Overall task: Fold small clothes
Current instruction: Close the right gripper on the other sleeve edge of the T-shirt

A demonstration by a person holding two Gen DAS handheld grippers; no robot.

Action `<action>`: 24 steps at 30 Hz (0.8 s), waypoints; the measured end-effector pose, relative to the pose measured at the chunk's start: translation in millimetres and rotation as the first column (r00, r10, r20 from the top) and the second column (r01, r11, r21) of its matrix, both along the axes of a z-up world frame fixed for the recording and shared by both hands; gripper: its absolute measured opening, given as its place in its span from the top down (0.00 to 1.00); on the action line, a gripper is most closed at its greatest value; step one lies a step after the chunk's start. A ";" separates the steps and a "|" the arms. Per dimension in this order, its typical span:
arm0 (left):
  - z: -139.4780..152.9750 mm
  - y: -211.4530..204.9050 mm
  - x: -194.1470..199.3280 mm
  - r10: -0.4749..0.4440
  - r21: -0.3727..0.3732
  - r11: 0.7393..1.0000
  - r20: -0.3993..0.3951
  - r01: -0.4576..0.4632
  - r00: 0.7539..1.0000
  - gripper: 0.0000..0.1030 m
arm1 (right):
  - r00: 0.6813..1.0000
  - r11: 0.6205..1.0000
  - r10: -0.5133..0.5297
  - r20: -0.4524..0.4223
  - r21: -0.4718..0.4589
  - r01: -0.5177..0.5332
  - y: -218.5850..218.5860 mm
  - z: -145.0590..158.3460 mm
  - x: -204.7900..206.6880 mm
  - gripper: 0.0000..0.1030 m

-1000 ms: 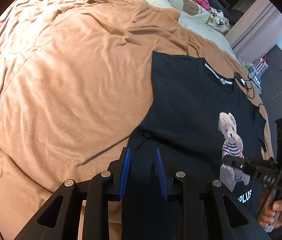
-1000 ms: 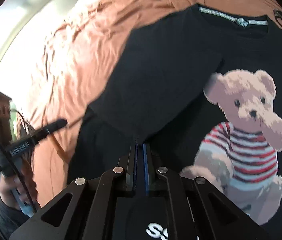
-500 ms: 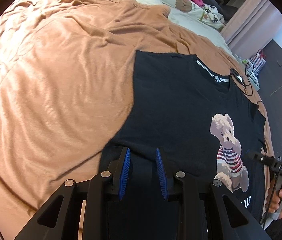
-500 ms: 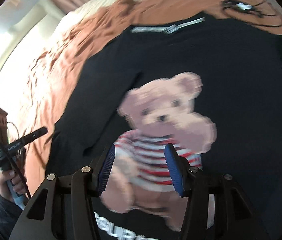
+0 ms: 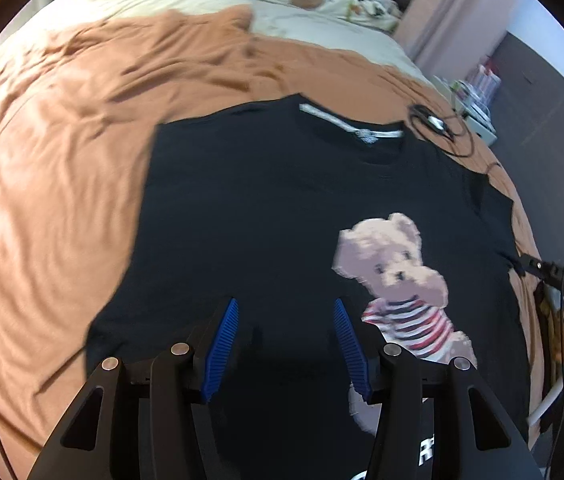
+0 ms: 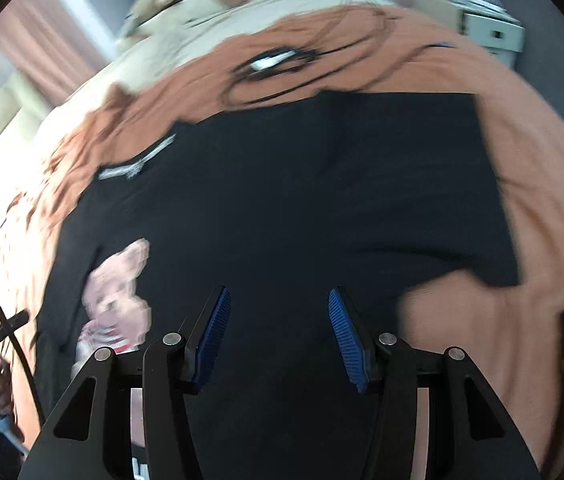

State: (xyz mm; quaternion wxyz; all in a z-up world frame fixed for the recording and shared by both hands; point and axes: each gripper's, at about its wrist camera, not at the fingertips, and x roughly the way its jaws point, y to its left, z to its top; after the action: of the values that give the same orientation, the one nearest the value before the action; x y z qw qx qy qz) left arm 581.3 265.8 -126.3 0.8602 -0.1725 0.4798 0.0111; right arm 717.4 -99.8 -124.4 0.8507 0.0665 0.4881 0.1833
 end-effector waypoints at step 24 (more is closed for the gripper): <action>-45.0 -85.8 83.8 -0.126 -0.010 0.992 -0.008 0.126 0.992 0.49 | 0.986 0.986 -0.163 0.017 0.025 0.162 -98.1 -27.1 94.4 0.52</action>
State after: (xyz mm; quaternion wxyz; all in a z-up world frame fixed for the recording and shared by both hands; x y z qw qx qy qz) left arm 665.0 180.0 -171.3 0.8562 -0.1461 0.4935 -0.0448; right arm 811.8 -198.0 -151.6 0.8666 0.1144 0.4708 0.1196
